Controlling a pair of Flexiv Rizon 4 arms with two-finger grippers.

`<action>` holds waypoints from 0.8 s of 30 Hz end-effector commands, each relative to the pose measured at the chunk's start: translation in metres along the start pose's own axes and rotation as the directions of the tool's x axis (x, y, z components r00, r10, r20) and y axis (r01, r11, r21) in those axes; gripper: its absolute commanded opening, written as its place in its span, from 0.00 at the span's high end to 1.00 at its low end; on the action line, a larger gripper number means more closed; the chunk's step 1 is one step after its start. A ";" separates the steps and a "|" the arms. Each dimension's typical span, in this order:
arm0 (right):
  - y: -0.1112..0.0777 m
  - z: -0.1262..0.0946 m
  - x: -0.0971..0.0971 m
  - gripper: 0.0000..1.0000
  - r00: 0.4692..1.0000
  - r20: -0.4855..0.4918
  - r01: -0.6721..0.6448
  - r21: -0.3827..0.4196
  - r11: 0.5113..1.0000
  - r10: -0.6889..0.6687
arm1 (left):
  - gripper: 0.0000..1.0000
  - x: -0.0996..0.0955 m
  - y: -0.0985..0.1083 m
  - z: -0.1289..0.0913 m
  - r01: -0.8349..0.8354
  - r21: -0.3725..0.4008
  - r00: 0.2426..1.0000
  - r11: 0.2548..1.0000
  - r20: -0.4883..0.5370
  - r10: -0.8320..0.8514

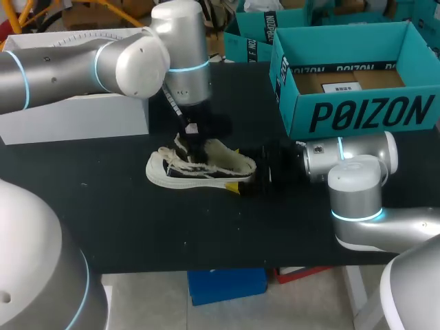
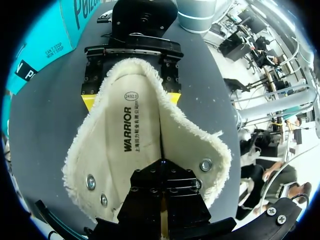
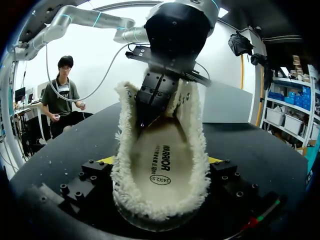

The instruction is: Take the shoe out of the shoebox, open the shoe tongue, remove and reinsert the insole, then place the shoe into the shoebox

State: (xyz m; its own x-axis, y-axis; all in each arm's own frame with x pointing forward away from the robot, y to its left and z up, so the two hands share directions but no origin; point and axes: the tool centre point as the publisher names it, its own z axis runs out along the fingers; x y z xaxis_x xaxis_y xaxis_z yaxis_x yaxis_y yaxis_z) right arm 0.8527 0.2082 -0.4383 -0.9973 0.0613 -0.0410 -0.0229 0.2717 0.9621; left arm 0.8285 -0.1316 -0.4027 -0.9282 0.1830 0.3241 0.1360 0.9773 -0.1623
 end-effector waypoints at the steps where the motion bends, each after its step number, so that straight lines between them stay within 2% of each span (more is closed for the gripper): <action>1: -0.009 0.004 0.000 1.00 1.000 0.001 -0.001 -0.001 1.000 0.001 | 1.00 -0.004 -0.005 0.007 -0.004 -0.011 1.000 1.000 -0.006 0.004; 24: -0.009 0.004 0.000 1.00 1.000 0.001 -0.001 -0.001 1.000 0.001 | 1.00 -0.001 -0.005 0.024 0.037 -0.086 0.997 0.996 0.071 -0.030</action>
State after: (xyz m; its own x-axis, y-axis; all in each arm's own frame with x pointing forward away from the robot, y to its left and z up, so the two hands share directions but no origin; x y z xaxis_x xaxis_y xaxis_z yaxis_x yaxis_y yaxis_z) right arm 0.8525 0.2082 -0.4384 -0.9973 0.0610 -0.0412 -0.0232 0.2718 0.9621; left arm 0.8263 -0.1388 -0.4187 -0.9521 0.1455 0.2689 0.1306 0.9888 -0.0728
